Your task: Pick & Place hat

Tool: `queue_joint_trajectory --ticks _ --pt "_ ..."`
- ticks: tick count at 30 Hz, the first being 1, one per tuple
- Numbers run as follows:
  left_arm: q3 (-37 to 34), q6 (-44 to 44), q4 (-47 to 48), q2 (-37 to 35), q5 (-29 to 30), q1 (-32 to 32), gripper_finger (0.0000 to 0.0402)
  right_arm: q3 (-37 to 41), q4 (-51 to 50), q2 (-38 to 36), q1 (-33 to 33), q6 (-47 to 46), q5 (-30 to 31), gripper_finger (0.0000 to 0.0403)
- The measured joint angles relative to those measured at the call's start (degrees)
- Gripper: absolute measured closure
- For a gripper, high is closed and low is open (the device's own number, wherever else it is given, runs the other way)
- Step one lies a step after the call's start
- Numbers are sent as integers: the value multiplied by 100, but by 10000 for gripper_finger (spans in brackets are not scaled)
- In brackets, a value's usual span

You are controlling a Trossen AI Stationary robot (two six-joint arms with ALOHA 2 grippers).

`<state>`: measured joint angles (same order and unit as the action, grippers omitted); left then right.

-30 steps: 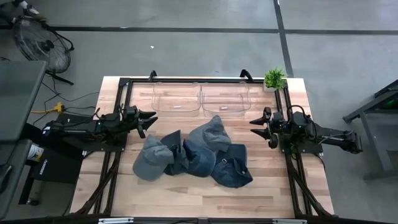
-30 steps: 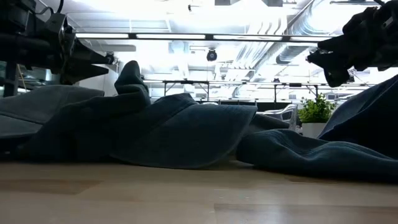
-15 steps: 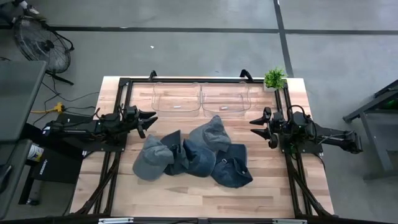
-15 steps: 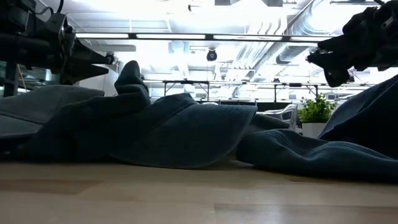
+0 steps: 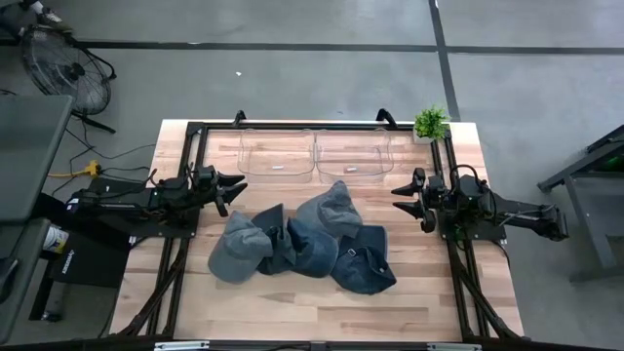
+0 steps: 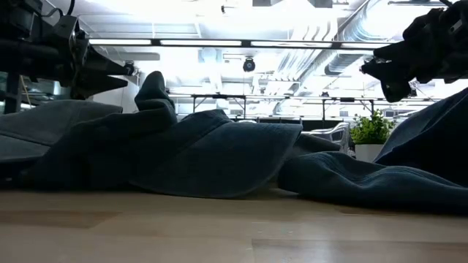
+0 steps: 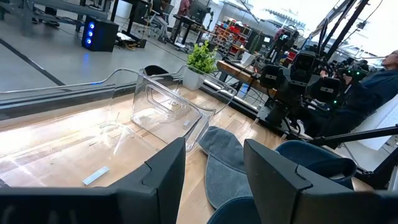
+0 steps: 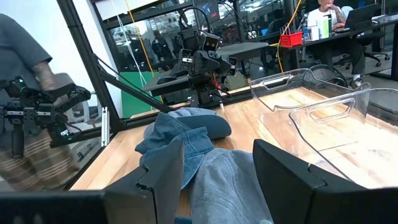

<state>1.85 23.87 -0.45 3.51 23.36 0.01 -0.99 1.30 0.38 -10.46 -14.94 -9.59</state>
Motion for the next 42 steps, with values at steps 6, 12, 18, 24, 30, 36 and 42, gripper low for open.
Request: queue_joint_trajectory --ticks 6,12,18,24,30,36,42 --pt "1 1 0 1 0 1 240 1 0 -2 -2 0 -2 215" --pt "0 1 -2 0 -1 2 240 0 0 0 -2 0 0 215" --pt "2 1 -7 1 1 2 240 1 1 0 -1 0 -2 215" --pt "-15 5 -283 2 16 0 240 0 0 0 -2 0 -2 215" --pt "-15 188 -1156 1 -105 0 240 0 0 -1 -1 0 -1 215" --pt "11 180 -2568 31 96 0 240 0 4 0 -2 0 0 215" --pt "819 449 -1151 256 -117 0 240 2 13 0 -2 0 -2 215"
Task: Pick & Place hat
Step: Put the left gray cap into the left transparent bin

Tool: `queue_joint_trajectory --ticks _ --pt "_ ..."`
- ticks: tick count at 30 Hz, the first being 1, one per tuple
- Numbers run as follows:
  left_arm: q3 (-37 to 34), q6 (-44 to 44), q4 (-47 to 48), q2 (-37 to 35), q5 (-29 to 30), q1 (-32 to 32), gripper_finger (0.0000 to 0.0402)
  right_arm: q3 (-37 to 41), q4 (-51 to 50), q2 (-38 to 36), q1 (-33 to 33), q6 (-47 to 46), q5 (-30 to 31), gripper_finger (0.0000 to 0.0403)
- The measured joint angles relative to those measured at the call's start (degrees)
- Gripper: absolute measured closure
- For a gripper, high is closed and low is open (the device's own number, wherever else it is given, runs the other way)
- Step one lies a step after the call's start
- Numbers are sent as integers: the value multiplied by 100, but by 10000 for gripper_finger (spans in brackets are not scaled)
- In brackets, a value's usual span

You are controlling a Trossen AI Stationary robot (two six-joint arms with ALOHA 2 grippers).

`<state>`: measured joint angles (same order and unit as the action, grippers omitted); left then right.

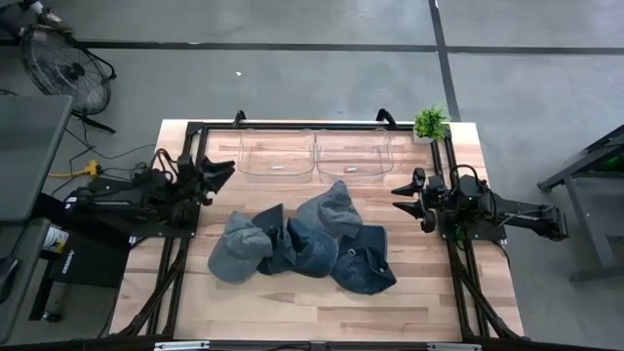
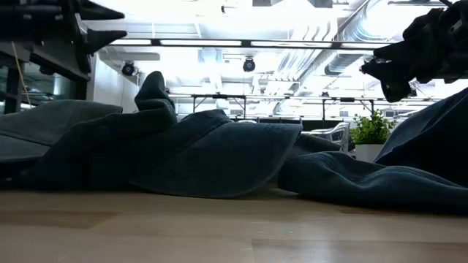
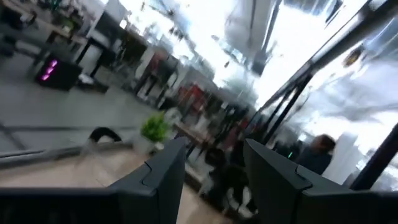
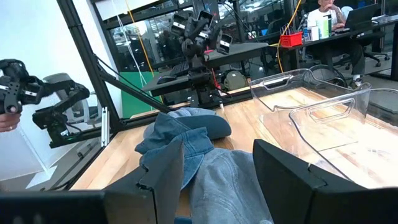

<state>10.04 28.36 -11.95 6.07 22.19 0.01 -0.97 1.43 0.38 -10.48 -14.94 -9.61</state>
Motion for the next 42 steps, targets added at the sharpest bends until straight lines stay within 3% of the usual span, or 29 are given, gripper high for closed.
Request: queue_joint_trajectory --ticks 4,11,20,26,29,36,42 --pt "821 -413 1364 502 -66 0 240 0 4 -2 0 0 1 215" --pt "2417 -197 3392 1659 52 0 240 0 7 0 0 0 0 215" --pt "3827 101 5027 2949 -236 0 240 0 9 -2 1 0 0 215" --pt "4236 735 5913 3582 -569 0 240 0 9 0 0 0 0 215" --pt "4274 1332 6298 3861 -1013 0 232 0 11 0 0 0 0 215" --pt "4271 2180 6920 4559 -2476 2 148 0 11 -2 0 0 2 215" --pt "4270 2875 6898 5130 -3195 2 98 0 11 -2 0 0 1 215"
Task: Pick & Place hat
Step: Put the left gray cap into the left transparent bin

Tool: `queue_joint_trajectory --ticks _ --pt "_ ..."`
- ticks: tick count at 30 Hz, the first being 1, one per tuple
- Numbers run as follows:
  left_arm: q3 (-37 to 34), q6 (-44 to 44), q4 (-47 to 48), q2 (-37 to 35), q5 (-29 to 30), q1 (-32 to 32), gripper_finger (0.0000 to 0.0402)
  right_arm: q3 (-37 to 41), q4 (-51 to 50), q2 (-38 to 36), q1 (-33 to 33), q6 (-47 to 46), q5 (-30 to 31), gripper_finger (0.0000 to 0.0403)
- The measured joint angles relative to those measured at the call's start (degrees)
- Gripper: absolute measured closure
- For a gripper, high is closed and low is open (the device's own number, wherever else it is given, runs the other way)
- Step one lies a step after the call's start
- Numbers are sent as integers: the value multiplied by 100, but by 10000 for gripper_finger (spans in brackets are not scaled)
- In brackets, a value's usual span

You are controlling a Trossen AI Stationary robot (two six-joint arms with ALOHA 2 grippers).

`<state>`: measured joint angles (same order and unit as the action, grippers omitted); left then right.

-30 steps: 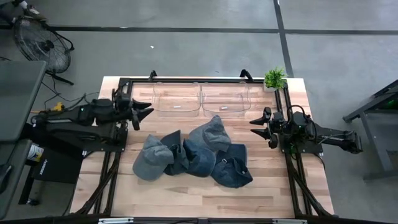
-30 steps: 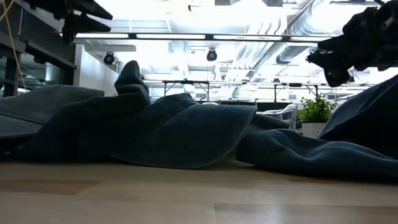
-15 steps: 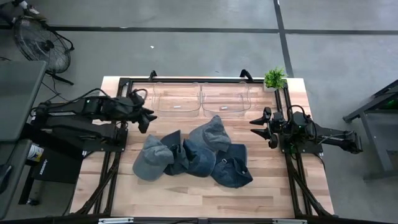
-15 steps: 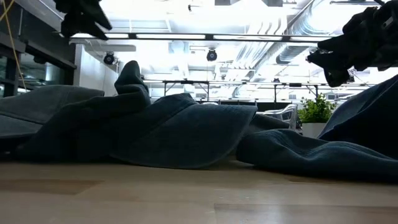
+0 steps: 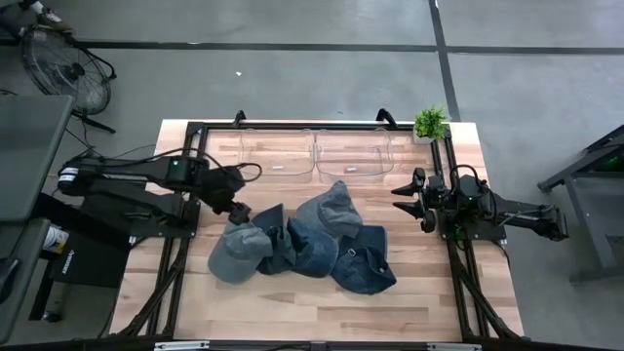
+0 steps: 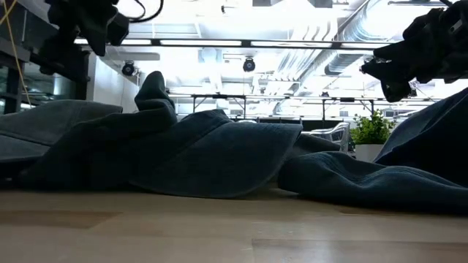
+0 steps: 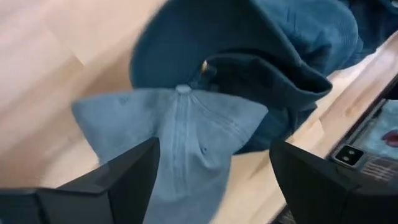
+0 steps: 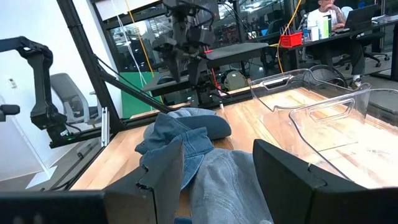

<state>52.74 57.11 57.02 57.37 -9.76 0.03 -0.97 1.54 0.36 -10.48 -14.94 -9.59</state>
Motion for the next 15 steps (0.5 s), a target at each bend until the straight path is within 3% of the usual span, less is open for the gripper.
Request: queue_joint_trajectory --ticks 4,15 --pt "-1 24 109 433 -333 2 101 0 0 0 0 0 0 215" --pt "0 -135 612 1267 -514 16 108 0 0 4 0 0 1 215"
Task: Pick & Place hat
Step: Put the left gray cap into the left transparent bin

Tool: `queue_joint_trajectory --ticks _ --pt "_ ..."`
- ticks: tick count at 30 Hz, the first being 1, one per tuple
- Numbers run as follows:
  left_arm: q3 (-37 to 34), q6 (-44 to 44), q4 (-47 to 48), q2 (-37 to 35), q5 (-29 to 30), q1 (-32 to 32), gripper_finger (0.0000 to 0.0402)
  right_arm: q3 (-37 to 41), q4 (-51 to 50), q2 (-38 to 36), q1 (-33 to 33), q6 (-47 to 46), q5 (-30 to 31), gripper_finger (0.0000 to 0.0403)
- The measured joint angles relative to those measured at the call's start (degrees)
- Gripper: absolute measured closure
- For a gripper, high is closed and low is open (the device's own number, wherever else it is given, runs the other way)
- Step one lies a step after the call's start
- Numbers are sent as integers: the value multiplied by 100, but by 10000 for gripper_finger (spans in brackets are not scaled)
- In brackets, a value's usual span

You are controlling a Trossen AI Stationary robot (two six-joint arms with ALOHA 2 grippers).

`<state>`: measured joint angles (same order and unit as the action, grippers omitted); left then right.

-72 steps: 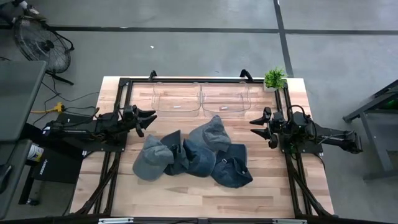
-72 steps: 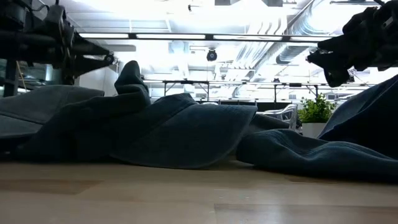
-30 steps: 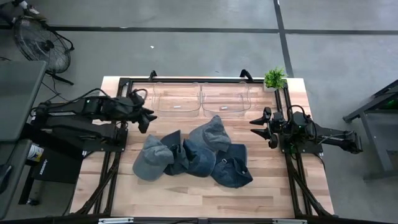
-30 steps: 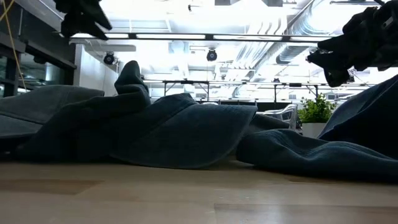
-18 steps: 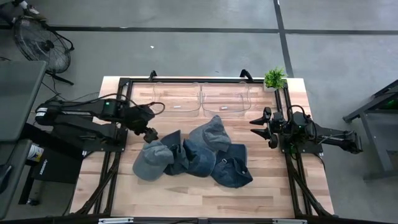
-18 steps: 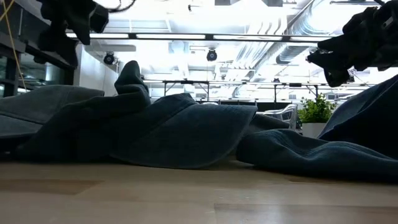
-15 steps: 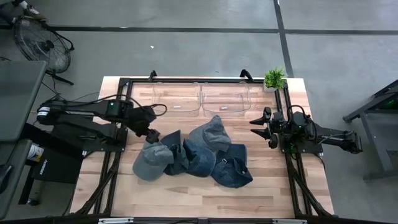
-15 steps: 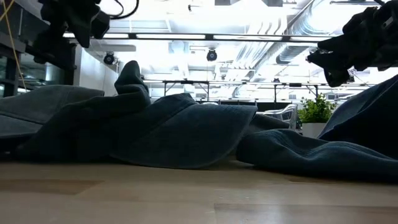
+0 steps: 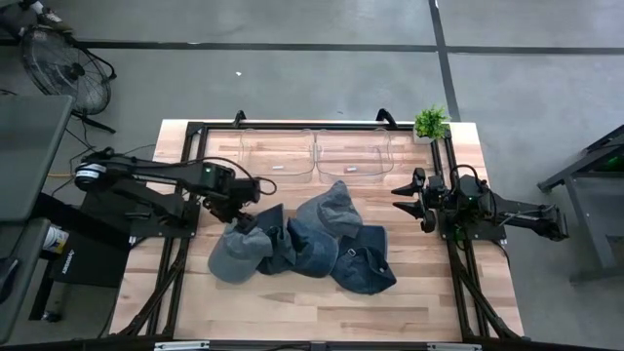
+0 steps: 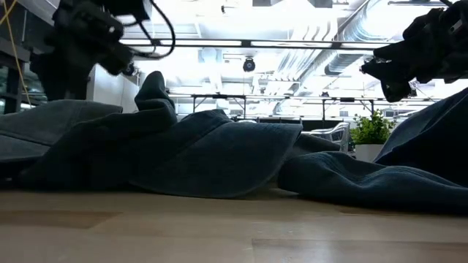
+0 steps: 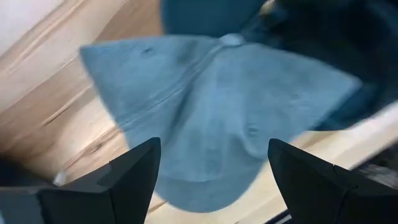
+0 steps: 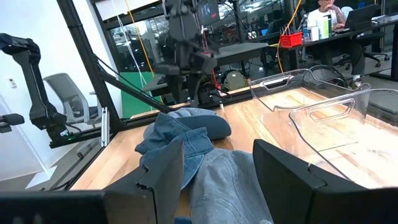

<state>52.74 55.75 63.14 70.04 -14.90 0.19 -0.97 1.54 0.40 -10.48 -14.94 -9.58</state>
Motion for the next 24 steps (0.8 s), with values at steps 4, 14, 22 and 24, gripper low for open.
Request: queue_joint_trajectory --ticks 4,14,22,24 --pt "-3 2 99 148 -10 184 108 0 11 5 0 2 -2 215" --pt "2 406 -469 485 8 721 108 2 33 30 0 0 -4 215" --pt "15 517 -579 1070 101 769 108 4 53 49 0 0 -6 215" --pt "-14 552 -439 1133 205 773 108 7 63 76 2 0 -2 215"
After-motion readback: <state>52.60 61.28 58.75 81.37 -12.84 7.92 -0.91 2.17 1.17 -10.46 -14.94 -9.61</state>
